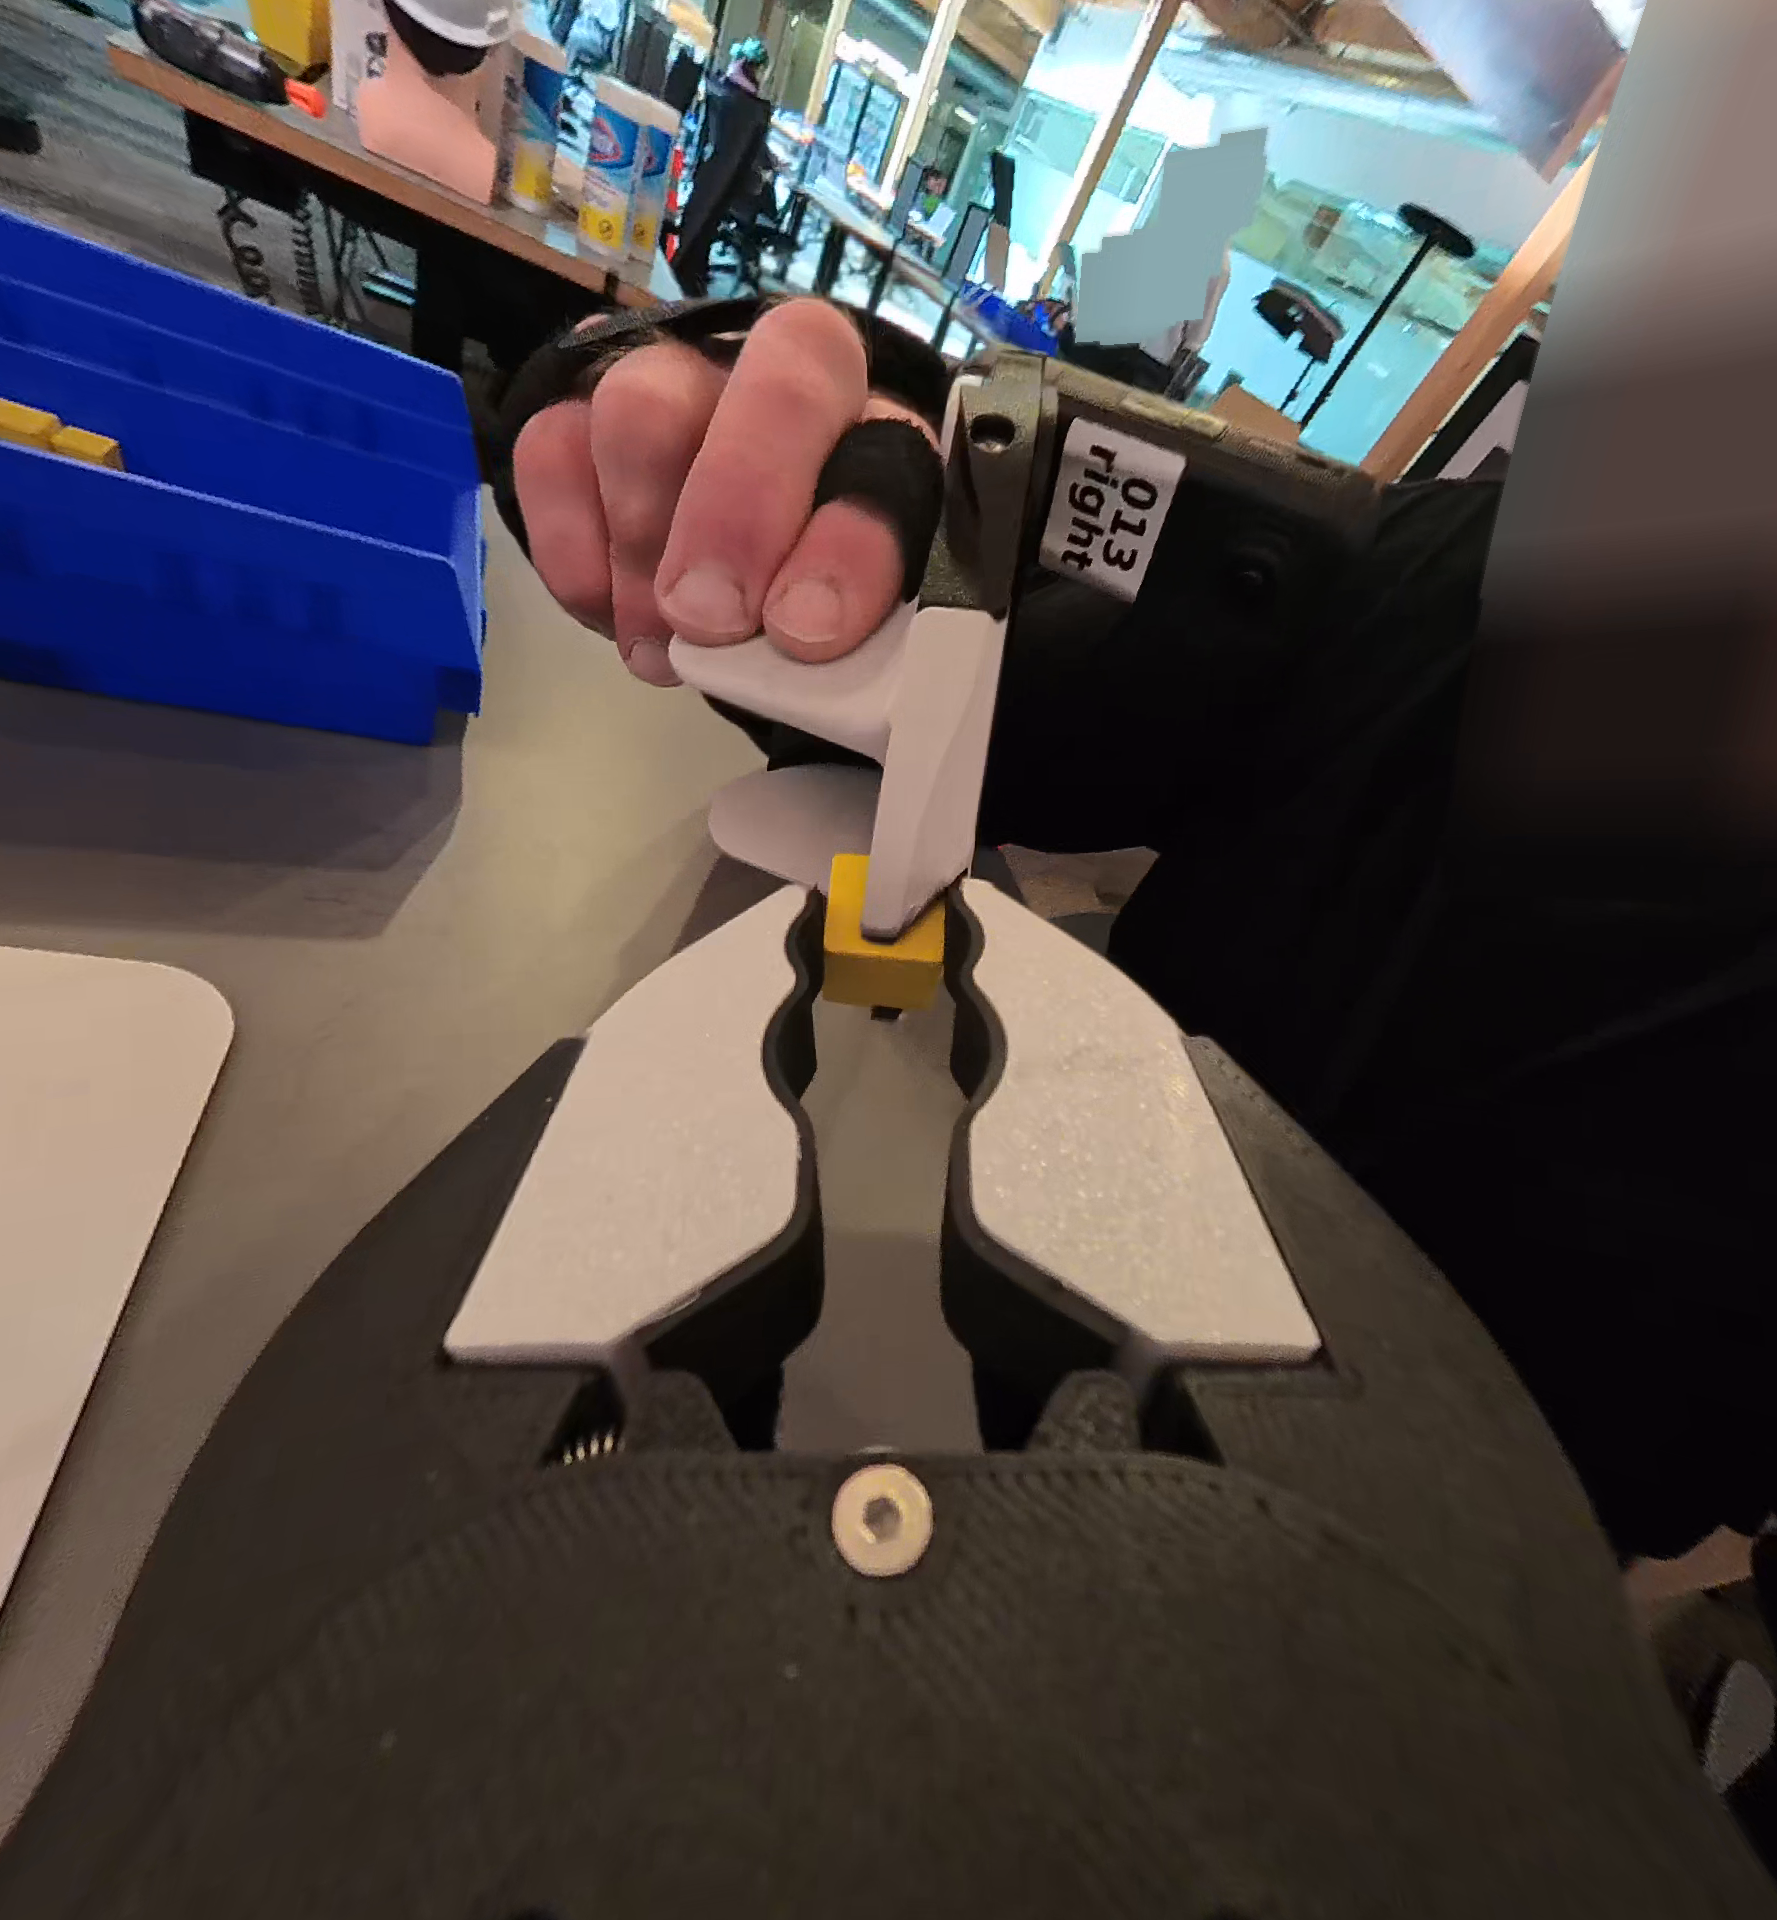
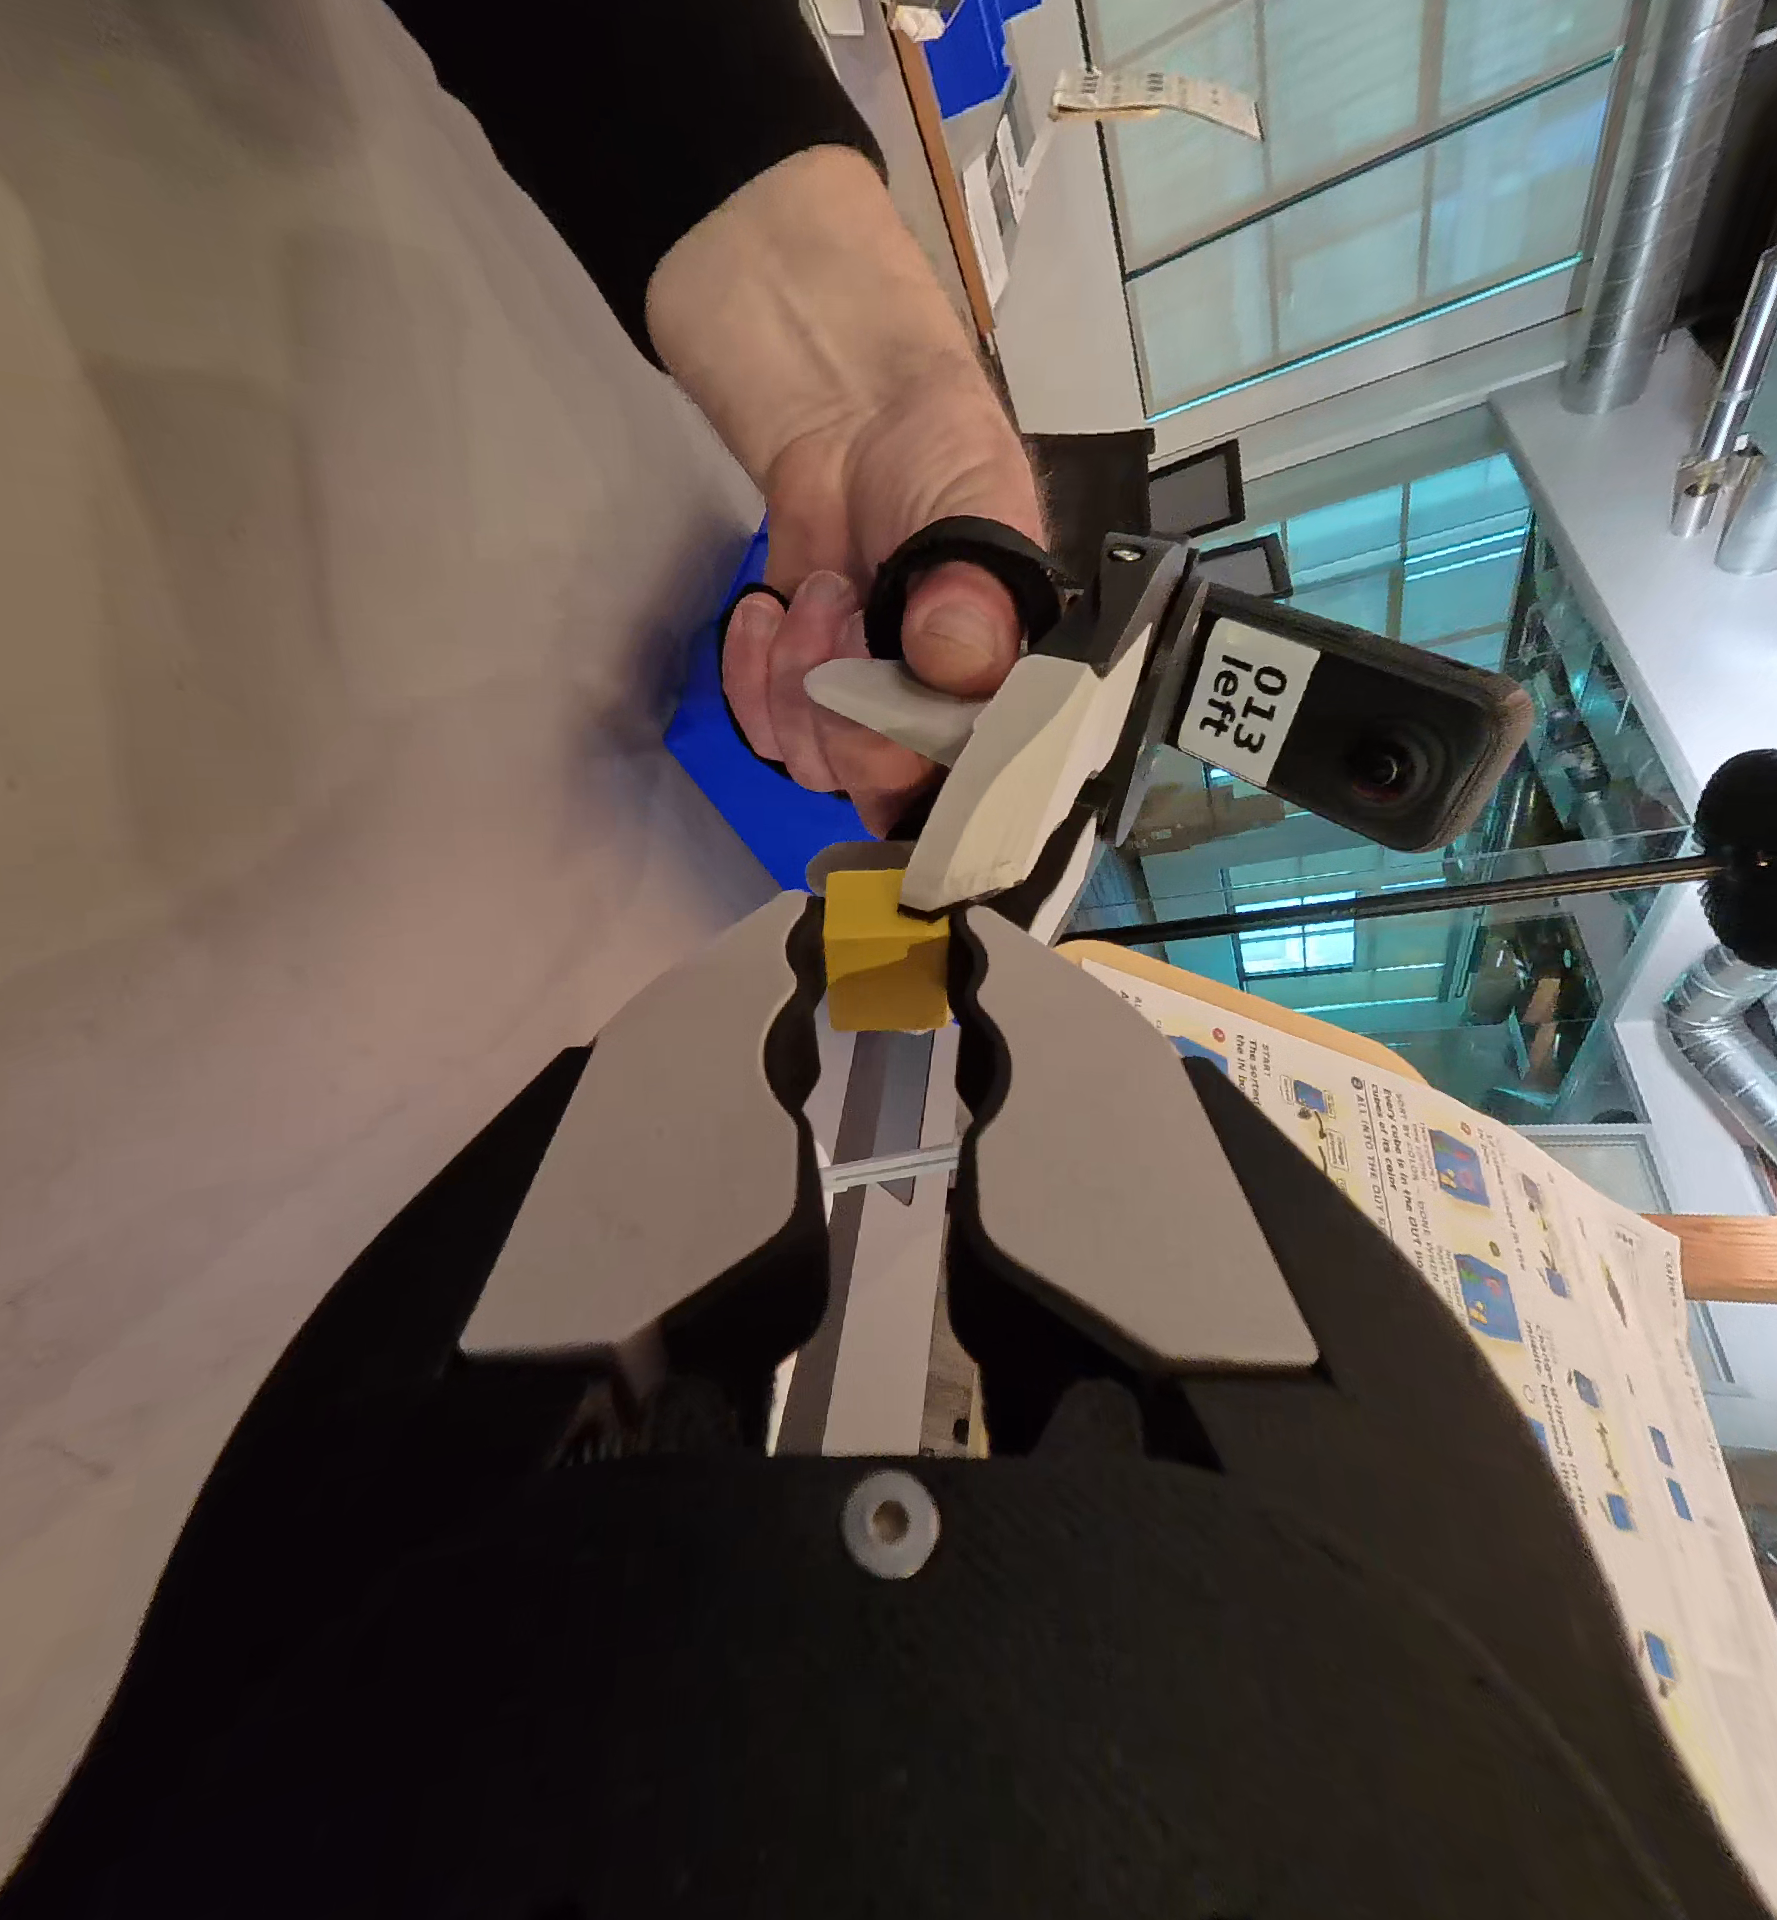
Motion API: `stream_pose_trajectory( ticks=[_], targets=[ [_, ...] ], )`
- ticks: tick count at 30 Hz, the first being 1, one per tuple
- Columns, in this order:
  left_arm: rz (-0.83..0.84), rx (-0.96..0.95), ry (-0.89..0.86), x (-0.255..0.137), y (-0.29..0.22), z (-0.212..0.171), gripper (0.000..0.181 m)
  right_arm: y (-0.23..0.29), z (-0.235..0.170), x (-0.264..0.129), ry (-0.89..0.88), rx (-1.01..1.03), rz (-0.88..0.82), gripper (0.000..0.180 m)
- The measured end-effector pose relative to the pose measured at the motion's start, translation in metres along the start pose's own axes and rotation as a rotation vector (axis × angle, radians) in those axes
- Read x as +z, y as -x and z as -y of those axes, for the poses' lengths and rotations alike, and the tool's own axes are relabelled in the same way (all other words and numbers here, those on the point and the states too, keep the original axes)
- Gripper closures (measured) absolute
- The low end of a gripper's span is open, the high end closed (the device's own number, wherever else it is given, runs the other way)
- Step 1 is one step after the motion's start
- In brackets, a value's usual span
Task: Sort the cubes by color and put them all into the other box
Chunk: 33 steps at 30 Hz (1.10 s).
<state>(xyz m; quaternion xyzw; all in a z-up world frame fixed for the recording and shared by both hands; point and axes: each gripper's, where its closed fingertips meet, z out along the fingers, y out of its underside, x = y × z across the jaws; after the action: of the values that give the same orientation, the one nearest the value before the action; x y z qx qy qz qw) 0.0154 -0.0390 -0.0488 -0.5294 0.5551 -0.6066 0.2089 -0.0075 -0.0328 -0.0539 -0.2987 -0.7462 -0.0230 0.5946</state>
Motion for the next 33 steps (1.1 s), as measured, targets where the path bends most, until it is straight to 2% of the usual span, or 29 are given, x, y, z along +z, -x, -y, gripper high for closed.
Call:
stream_pose_trajectory(
  ticks=[4,7,8,10,14,19,22,33],
  targets=[
    [0.084,0.092,0.002,-0.010,0.002,0.010,0.150,-0.009,0.000,-0.014,0.008,0.039,0.010,0.157],
    [0.233,0.210,0.025,-0.028,0.011,0.021,0.178,-0.026,-0.013,-0.038,0.058,0.069,-0.005,0.157],
    [0.287,0.260,0.013,-0.035,0.014,0.028,0.181,-0.033,-0.019,-0.047,0.079,0.071,-0.022,0.157],
    [0.386,0.312,0.035,-0.049,0.020,0.036,0.181,-0.045,-0.034,-0.068,0.145,0.081,-0.048,0.157],
    [0.686,0.427,0.111,-0.079,0.040,0.055,0.181,-0.063,-0.065,-0.111,0.255,0.132,-0.101,0.157],
    [0.920,0.514,0.170,-0.105,0.049,0.074,0.181,-0.071,-0.105,-0.161,0.387,0.191,-0.146,0.157],
    [0.985,0.510,0.198,-0.115,0.052,0.075,0.181,-0.066,-0.126,-0.184,0.439,0.239,-0.141,0.157],
    [1.056,0.476,0.257,-0.129,0.059,0.062,0.181,-0.004,-0.227,-0.236,0.686,0.467,0.075,0.157]
  ],
)
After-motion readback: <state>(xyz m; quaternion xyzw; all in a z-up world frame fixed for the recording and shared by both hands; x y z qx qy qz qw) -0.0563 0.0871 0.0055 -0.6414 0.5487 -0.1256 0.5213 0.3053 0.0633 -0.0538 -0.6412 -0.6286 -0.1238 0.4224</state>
